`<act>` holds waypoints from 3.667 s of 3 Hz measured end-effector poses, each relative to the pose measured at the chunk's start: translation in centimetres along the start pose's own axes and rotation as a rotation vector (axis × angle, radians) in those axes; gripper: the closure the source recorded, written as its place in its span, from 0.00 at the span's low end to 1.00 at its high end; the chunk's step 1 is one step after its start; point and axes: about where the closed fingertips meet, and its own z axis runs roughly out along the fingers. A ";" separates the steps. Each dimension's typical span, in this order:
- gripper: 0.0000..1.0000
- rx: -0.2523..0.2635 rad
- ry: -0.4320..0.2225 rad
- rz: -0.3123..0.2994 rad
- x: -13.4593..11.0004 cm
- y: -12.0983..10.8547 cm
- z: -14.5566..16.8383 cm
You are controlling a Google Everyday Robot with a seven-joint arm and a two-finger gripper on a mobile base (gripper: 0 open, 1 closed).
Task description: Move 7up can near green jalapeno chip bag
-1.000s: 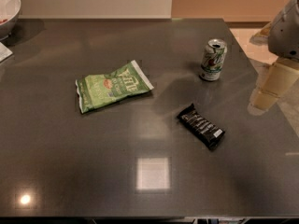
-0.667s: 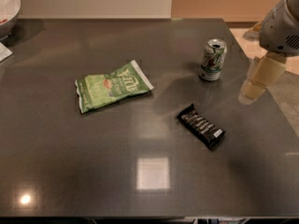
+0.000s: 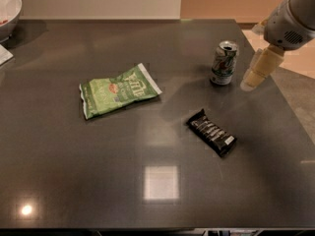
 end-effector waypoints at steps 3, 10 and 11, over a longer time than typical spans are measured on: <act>0.00 0.004 -0.029 0.110 0.0 -6.6 5.0; 1.00 -0.213 -0.158 0.071 -8.7 -4.6 8.9; 1.00 -0.262 -0.179 0.025 -10.9 -3.2 10.1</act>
Offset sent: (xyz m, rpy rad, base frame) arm 0.0905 -0.0155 -0.0227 0.0707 0.0140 -0.1135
